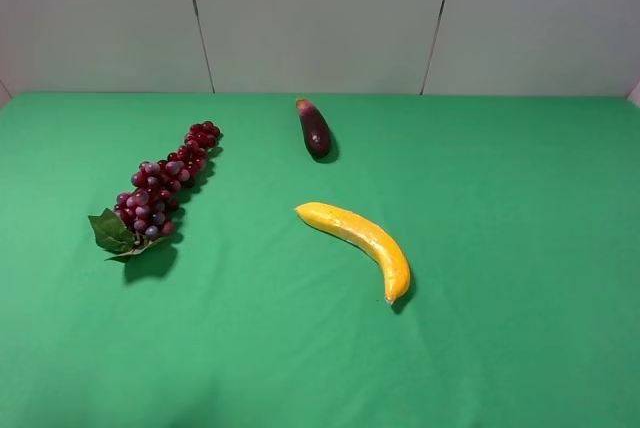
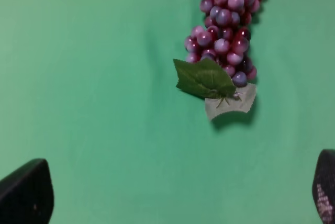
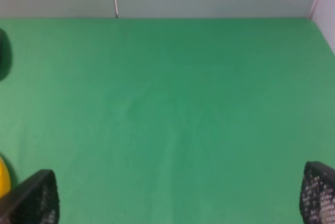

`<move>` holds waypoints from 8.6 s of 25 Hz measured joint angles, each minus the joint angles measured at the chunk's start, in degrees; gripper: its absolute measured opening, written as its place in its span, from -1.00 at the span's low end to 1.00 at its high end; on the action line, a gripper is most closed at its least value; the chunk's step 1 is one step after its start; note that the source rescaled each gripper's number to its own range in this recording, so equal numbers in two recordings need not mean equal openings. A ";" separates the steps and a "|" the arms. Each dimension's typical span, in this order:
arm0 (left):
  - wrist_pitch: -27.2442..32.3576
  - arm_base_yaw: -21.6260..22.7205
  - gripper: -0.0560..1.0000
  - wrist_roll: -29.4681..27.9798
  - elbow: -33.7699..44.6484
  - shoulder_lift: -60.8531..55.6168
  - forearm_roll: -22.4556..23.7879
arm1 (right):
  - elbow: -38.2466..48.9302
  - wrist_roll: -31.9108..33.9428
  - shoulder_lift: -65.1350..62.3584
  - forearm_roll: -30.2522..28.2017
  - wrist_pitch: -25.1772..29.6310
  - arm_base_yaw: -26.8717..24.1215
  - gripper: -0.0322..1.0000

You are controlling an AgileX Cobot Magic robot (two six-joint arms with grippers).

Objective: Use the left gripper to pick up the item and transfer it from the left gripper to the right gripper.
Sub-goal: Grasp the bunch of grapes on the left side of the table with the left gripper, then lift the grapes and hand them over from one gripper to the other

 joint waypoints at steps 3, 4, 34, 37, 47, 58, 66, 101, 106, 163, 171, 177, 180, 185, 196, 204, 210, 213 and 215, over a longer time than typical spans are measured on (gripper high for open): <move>-2.33 0.00 1.00 1.49 -1.88 8.27 -0.63 | 0.00 0.00 0.00 0.00 0.00 0.00 1.00; -3.30 0.00 1.00 2.41 -2.49 10.98 -0.76 | 0.00 0.00 0.00 0.00 0.00 0.00 1.00; -36.02 -14.33 1.00 4.09 -3.38 63.62 -0.96 | 0.00 0.00 0.00 0.00 0.00 0.00 1.00; -37.81 -15.35 1.00 3.55 -3.43 66.56 -0.97 | 0.00 0.00 0.00 0.00 0.00 0.00 1.00; -42.10 -15.99 0.35 3.52 -3.43 70.64 -1.01 | 0.00 0.00 0.00 0.00 0.00 0.00 1.00; -42.22 -15.99 -0.79 3.52 -3.43 70.64 -1.16 | 0.00 0.00 0.00 0.00 0.00 0.00 1.00; -40.54 -15.99 -0.82 3.52 -3.43 66.05 -1.22 | 0.00 0.00 0.00 0.00 0.00 0.00 1.00; 10.50 -16.06 -0.86 7.94 -40.38 51.52 -9.75 | 0.00 0.00 0.00 0.77 0.00 0.00 1.00; 10.50 -17.27 -0.86 8.64 -40.43 51.52 -11.32 | 0.00 1.08 0.00 0.86 0.00 0.00 1.00; 10.38 -42.27 -0.88 33.96 -54.65 66.51 -9.76 | -0.58 -42.65 48.83 37.64 -33.27 23.79 1.00; 10.38 -42.27 -0.88 33.96 -54.65 66.51 -9.81 | -0.58 -50.49 58.55 43.94 -43.92 33.53 1.00; 9.19 -42.27 -0.88 33.96 -55.05 66.51 -9.81 | -0.58 -51.05 64.53 44.48 -49.69 39.08 1.00; 9.00 -42.27 -0.88 33.96 -56.49 66.51 -9.81 | -0.58 -51.05 67.05 44.54 -52.64 40.98 1.00; 8.45 -42.27 -0.88 33.96 -58.05 66.51 -9.98 | -1.49 -51.05 69.34 44.54 -56.07 41.80 1.00; 7.70 -43.31 -0.88 33.96 -58.38 66.51 -11.04 | -10.08 -51.05 76.97 44.54 -56.36 41.80 1.00; 7.70 -43.31 -0.89 33.96 -58.38 66.51 -10.85 | -13.40 -51.05 81.95 44.60 -56.21 41.80 1.00; 7.65 -43.31 -0.89 33.96 -58.38 66.51 -10.52 | -13.47 -50.55 82.36 44.60 -56.18 41.80 0.06; 7.58 -43.31 -0.89 33.96 -58.38 66.51 -10.52 | -13.47 -49.97 82.36 44.60 -56.18 41.80 -0.47; 7.58 -43.31 -0.89 33.96 -58.38 66.51 -10.52 | -13.47 -49.92 82.36 44.60 -56.18 41.80 -0.47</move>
